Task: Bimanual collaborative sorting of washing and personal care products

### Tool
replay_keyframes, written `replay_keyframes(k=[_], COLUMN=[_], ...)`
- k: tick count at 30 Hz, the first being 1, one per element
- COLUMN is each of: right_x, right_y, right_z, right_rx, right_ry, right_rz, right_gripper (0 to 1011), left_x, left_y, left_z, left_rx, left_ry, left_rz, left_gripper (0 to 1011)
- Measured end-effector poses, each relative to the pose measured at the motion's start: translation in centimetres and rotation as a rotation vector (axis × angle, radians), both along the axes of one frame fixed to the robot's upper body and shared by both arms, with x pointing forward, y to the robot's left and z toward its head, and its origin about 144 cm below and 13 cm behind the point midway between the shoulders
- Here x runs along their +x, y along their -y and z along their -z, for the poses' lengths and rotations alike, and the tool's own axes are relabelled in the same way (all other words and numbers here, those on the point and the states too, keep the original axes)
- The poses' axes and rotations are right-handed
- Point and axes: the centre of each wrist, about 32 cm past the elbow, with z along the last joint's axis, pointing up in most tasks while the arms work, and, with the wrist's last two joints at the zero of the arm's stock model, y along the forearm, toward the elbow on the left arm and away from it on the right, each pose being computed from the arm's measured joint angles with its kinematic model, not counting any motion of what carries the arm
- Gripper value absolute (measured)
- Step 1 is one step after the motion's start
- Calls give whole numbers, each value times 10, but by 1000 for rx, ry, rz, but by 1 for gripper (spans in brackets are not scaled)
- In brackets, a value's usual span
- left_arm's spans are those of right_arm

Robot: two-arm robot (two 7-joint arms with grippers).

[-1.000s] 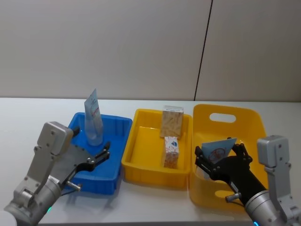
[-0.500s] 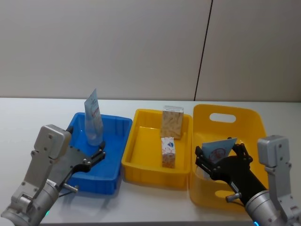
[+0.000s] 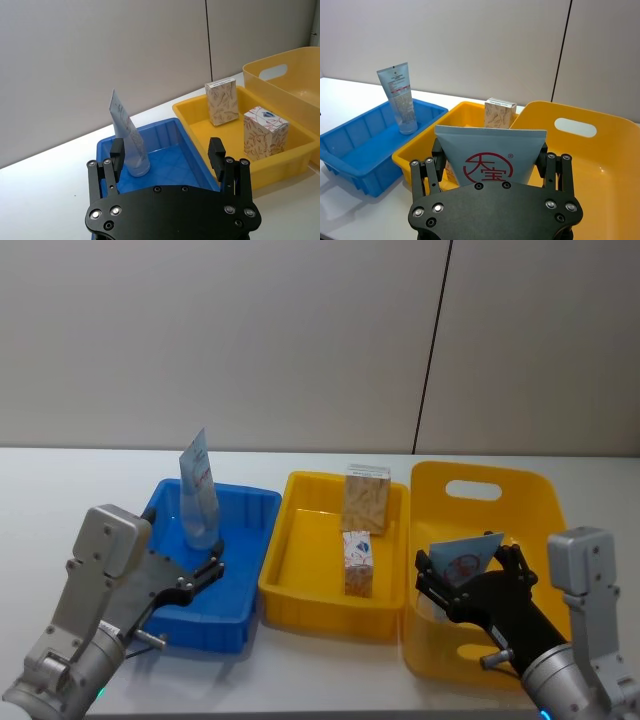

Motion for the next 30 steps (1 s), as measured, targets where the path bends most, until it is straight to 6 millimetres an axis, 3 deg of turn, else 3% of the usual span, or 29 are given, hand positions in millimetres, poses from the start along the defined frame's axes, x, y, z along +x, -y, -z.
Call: replay_keyframes(k=[30], right_x=[0], right_y=[0], right_z=[0], right_rx=[0], right_ry=[0], right_rz=[0], right_gripper=[1005], left_x=[0], left_y=[0], left_z=[0], left_rx=[0], left_ry=[0], left_rz=[0], left_gripper=[1001])
